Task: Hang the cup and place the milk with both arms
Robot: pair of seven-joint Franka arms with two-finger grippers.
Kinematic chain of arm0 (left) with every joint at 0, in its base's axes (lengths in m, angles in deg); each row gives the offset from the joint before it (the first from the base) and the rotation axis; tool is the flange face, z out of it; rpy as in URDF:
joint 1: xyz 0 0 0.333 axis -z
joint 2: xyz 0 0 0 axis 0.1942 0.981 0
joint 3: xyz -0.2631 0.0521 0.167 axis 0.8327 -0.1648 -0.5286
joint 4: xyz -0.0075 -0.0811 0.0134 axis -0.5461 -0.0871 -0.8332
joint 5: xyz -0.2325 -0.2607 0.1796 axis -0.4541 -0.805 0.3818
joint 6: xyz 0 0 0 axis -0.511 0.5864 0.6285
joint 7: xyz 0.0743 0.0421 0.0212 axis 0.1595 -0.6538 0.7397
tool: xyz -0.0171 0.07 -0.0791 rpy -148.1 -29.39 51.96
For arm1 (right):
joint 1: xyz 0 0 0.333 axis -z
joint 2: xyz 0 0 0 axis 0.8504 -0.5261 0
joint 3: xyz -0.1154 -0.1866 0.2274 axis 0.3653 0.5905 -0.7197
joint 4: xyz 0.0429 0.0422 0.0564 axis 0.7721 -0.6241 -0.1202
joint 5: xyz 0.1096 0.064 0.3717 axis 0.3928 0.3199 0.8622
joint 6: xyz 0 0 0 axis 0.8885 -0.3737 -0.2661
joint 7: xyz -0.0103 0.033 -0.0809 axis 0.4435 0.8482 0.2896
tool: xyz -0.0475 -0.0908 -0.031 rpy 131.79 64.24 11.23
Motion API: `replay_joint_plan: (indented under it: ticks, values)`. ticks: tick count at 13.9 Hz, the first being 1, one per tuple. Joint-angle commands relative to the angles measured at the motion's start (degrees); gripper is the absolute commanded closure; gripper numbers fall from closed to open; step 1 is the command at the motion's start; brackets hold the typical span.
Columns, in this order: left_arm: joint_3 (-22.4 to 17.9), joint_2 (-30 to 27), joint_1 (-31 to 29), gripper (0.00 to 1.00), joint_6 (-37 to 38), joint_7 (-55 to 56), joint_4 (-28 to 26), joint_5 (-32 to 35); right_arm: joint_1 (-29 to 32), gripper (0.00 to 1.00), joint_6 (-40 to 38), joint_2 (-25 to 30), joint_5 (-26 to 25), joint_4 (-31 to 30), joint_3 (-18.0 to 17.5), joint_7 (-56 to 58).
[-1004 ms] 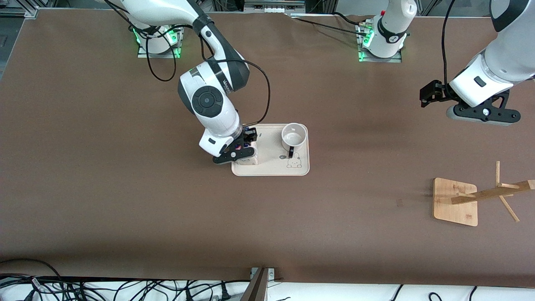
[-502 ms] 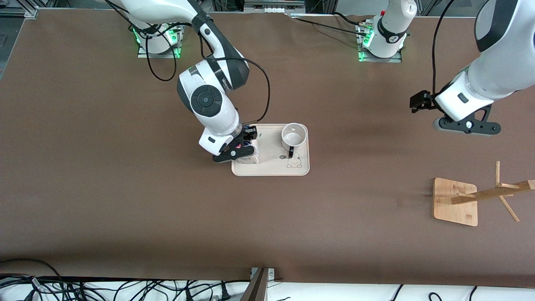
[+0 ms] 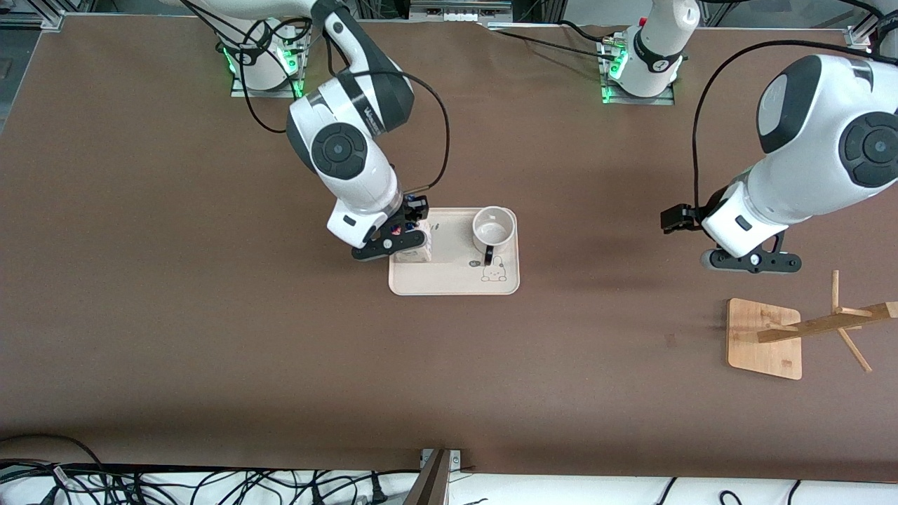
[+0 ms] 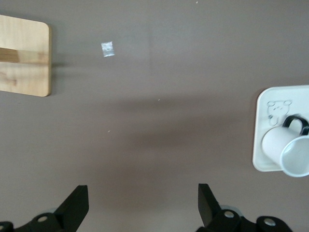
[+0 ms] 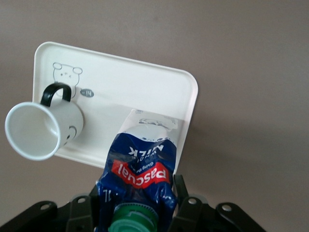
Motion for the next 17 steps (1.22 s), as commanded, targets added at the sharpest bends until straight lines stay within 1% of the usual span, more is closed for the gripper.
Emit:
replay_joint_plan:
  ticks: [1,3,5,6,10,12,13,15,16,17]
  values:
    - [0.81,3.34,3.63,0.00,-3.23,9.20,1.91,-1.49,0.22,0.42,-4.20,4.45,1.50,-0.67,2.32,0.41]
    - [0.81,5.63,7.68,0.00,-8.14,16.68,1.64,-1.14,0.14,0.42,-7.27,7.26,1.50,-0.50,6.27,0.49]
    - [0.81,7.83,11.46,0.00,-12.36,21.87,1.64,-1.14,0.14,0.43,-9.74,9.98,1.41,-0.41,11.10,1.02]
    - [0.81,9.23,13.74,0.00,-13.69,22.77,1.64,-1.14,0.22,0.43,-10.97,10.95,1.41,-0.41,13.82,1.63]
    - [0.64,14.68,23.58,0.00,-16.86,23.39,1.82,-0.70,0.22,0.43,-12.04,11.67,1.50,-0.41,21.21,4.27]
    - [0.37,17.58,28.07,0.00,-19.23,25.40,1.38,0.17,0.31,0.43,-13.00,11.06,1.50,-0.84,23.94,6.80]
    - [0.37,18.99,29.48,0.00,-20.98,28.20,1.47,1.75,1.10,0.43,-14.22,10.36,1.50,-1.02,24.56,8.82]
    - [0.46,21.36,32.38,0.00,-24.06,34.61,1.47,7.53,3.90,0.43,-14.32,9.82,1.41,-2.24,24.66,12.86]
    - [0.55,22.07,33.53,0.00,-24.16,37.95,1.38,10.09,4.87,0.43,-14.06,9.82,1.41,-3.21,24.66,15.67]
    - [0.64,22.51,34.15,0.07,-24.16,40.07,1.38,11.59,6.19,0.43,-13.89,9.73,1.41,-3.74,24.66,18.40]
